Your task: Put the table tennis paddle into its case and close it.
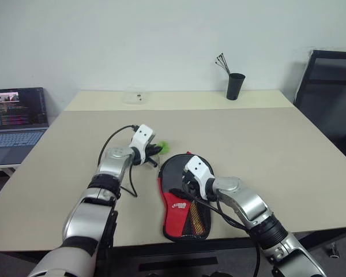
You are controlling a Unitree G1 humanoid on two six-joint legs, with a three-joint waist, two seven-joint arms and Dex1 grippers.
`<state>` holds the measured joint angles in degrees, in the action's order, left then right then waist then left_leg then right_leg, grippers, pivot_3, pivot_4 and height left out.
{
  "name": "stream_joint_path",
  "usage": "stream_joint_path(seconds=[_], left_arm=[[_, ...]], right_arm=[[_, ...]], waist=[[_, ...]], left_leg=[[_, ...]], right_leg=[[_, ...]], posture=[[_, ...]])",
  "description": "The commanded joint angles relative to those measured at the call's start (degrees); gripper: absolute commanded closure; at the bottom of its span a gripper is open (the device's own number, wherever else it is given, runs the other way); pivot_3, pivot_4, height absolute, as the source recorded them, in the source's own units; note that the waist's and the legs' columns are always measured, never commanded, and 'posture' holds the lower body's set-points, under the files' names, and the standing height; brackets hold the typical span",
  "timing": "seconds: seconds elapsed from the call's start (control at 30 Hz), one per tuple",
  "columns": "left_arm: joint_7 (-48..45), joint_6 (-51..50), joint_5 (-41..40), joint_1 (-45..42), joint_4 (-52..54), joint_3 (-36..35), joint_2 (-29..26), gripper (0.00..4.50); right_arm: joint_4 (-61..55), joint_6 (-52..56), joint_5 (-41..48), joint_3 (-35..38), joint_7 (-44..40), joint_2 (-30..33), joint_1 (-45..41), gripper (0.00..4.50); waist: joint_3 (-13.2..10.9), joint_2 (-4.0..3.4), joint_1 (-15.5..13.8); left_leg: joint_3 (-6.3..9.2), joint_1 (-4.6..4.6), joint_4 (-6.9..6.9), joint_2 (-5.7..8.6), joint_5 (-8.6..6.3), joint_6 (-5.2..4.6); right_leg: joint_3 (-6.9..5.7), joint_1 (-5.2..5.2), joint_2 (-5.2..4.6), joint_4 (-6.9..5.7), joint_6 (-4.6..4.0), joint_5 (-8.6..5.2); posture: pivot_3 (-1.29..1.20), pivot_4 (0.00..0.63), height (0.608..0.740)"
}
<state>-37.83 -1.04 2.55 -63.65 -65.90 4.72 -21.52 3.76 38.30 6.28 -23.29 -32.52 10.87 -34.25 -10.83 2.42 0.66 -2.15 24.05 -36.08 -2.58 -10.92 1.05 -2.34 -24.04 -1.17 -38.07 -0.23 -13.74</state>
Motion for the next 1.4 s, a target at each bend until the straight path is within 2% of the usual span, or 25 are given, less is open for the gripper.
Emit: stream_joint_path(seconds=[0.03, 0.43, 0.67, 0.97, 1.27, 1.4], left_arm=[[3.57, 5.87, 2.84, -5.52, -4.71, 0.63, 1.64, 4.49], [11.13, 15.06, 13.25, -13.15, -10.88, 5.84, 11.45, 4.49], [10.92, 19.75, 17.05, -15.86, -11.34, 7.92, 17.02, 4.49], [2.02, 24.83, 15.11, -15.80, -10.34, 6.95, 26.19, 4.49], [-3.97, 25.48, 15.45, -13.51, -10.28, 7.65, 26.36, 4.49], [-6.53, 24.77, 14.60, -12.65, -10.23, 6.91, 25.30, 3.23]], right_arm=[[2.31, 2.81, -0.97, -0.52, -0.19, 0.46, 1.75, 0.00], [-0.46, 5.74, -1.58, -0.34, 0.30, 1.50, 4.96, 0.00], [-3.12, 7.94, -1.63, -0.57, 0.59, 1.35, 6.69, 0.00], [-4.59, 9.14, -1.67, -0.59, 1.13, 1.13, 7.64, 0.00], [-3.98, 8.53, -1.72, -0.32, 1.20, 1.00, 7.32, 0.00], [-3.47, 8.10, -1.78, -0.46, 1.13, 0.82, 6.96, 0.00]], waist=[[0.00, 0.00, -0.23], [0.02, 0.04, -0.80], [0.02, 0.04, -0.84], [0.02, 0.04, -0.96], [0.06, -0.02, -0.72], [0.06, -0.03, -0.56]], left_leg=[[-0.03, 0.00, 0.00, 0.00, 0.00, 0.00], [-0.15, 0.04, 0.00, 0.01, 0.00, 0.00], [-0.14, 0.09, 0.01, 0.05, -0.01, 0.01], [-0.12, 0.17, 0.01, 0.08, -0.01, 0.01], [-0.08, 0.15, 0.01, 0.11, -0.01, 0.00], [-0.08, 0.12, 0.01, 0.09, -0.01, 0.00]], right_leg=[[0.00, -0.01, 0.00, 0.00, 0.00, 0.00], [-0.02, -0.01, -0.02, 0.03, 0.01, 0.00], [-0.03, -0.03, -0.02, 0.08, 0.01, 0.00], [-0.06, -0.04, -0.02, 0.14, 0.01, -0.01], [-0.08, -0.04, 0.01, 0.11, 0.01, -0.01], [-0.09, -0.04, 0.03, 0.10, 0.01, -0.01]], posture=[[0.00, 0.150, 0.740], [0.00, 0.150, 0.740], [0.00, 0.150, 0.740], [0.00, 0.150, 0.740], [0.00, 0.150, 0.740], [0.00, 0.150, 0.740]])
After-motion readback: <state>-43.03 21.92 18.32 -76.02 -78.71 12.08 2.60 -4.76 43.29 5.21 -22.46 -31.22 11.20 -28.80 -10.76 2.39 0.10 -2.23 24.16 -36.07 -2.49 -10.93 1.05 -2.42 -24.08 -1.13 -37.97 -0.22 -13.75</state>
